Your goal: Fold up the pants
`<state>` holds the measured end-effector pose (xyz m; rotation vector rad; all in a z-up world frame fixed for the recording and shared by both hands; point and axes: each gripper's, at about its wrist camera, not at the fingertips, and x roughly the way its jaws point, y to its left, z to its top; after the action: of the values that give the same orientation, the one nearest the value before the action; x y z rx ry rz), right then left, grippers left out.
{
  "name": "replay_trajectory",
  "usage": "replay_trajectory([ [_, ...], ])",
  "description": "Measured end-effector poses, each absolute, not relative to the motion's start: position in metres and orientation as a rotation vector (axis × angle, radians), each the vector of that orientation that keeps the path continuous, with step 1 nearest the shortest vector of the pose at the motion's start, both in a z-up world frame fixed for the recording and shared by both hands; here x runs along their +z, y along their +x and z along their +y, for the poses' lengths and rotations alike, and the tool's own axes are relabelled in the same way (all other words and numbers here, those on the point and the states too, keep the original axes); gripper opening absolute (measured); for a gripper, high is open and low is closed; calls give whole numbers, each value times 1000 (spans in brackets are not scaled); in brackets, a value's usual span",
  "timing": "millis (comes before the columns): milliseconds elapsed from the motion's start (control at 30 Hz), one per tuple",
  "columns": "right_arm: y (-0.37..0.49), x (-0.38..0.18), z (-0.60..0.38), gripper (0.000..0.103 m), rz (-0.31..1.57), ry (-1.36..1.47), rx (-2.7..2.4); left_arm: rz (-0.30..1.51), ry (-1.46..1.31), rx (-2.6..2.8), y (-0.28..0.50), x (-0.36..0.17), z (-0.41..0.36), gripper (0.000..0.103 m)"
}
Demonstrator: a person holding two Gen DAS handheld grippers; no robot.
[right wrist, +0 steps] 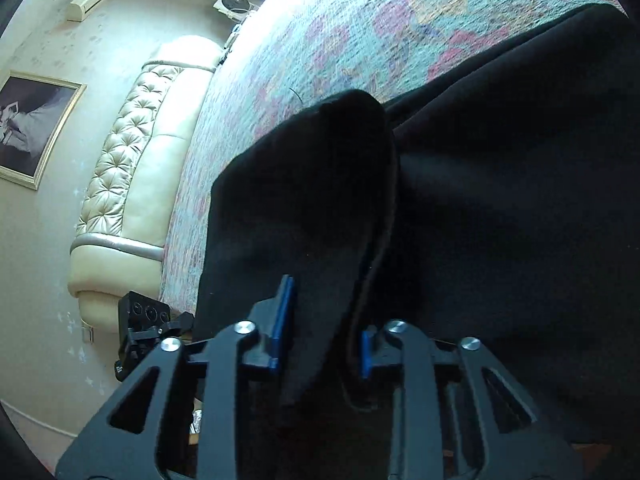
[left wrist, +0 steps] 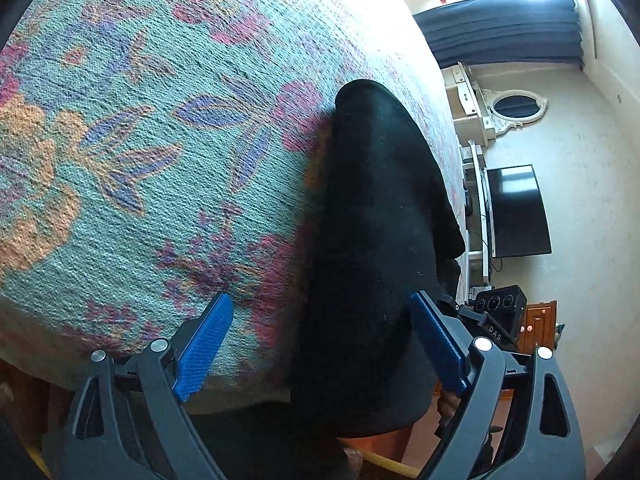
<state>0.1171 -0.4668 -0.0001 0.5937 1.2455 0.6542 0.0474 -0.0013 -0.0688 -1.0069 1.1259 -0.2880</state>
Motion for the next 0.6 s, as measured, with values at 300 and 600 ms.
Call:
replay_trajectory([
  [300, 105, 60, -488, 14, 1112, 534, 690, 1113, -1014, -295, 45, -68, 3, 88],
  [600, 102, 87, -565, 14, 1021, 552, 562, 1112, -982, -333, 38, -65, -3, 88],
])
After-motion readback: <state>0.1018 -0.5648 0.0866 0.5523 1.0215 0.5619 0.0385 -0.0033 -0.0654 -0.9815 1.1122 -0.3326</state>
